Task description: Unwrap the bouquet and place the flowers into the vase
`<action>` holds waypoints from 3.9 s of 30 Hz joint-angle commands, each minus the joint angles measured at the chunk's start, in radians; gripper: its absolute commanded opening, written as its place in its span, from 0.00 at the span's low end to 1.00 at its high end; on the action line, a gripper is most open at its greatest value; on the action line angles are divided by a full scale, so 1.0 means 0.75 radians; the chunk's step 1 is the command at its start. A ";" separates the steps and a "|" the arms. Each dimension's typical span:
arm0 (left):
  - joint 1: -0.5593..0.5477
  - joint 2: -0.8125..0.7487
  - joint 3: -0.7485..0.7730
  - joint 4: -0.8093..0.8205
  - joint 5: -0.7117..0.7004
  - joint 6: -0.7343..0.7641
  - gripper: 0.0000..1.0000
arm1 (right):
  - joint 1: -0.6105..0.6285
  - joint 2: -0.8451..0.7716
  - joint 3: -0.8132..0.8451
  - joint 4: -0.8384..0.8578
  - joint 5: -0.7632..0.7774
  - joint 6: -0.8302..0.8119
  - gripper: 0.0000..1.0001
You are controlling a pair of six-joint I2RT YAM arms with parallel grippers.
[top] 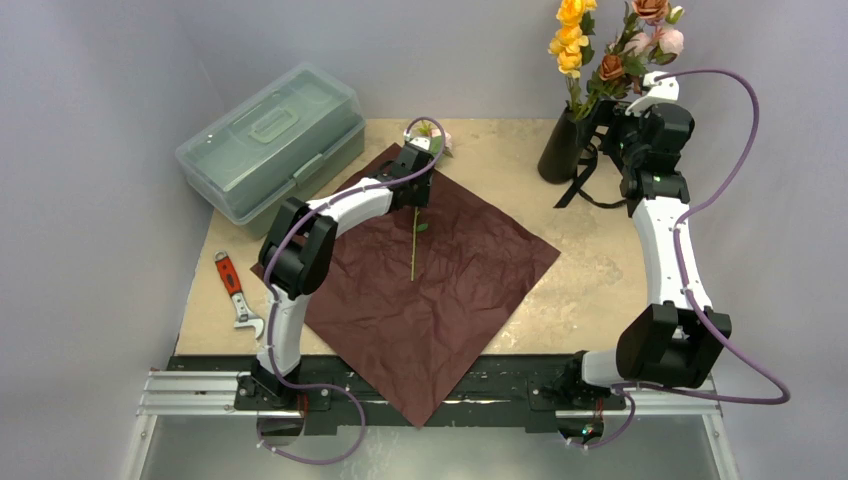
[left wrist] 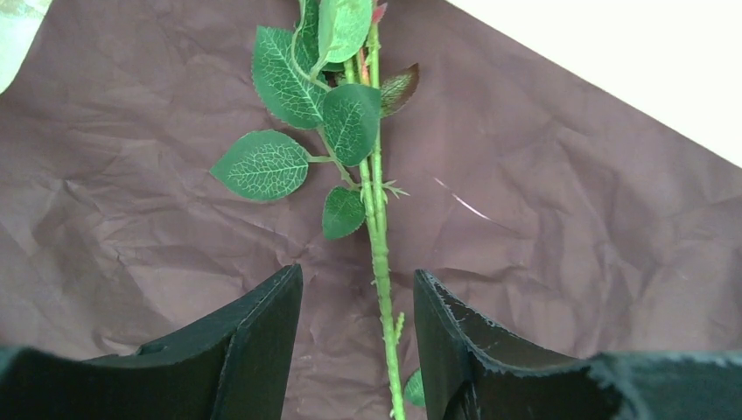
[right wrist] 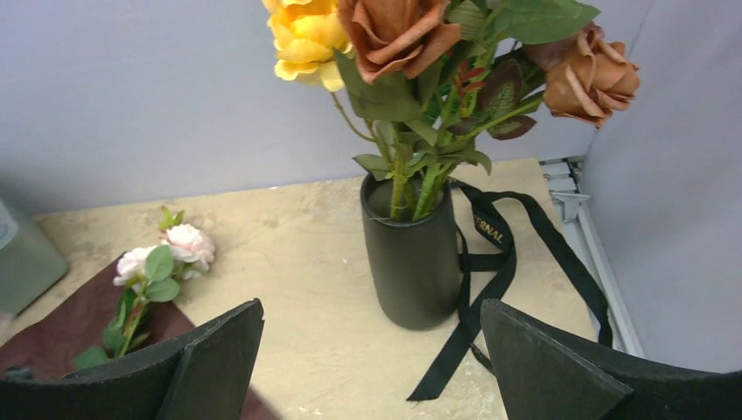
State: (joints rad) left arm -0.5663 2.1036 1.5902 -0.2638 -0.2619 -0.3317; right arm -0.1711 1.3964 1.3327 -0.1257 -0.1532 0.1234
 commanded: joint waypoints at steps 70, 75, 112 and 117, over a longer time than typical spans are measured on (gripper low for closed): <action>0.069 -0.473 -0.315 1.492 1.618 -0.727 0.00 | 0.341 0.271 0.281 0.759 -1.326 1.096 0.53; 0.064 -0.473 -0.314 1.432 1.645 -0.675 0.00 | 0.341 0.265 0.282 0.782 -1.336 1.115 0.21; 0.303 -0.619 -0.257 0.768 1.306 -0.071 1.00 | -0.025 0.466 1.284 -0.033 -0.357 -0.064 0.00; 0.303 -0.617 -0.277 0.782 1.304 -0.102 1.00 | -0.024 0.516 1.352 -0.110 -0.288 -0.154 0.00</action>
State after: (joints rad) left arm -0.3382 1.6642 1.3785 0.3038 0.7269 -0.4084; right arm -0.1883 1.7702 2.2974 -0.1448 -0.4583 0.1017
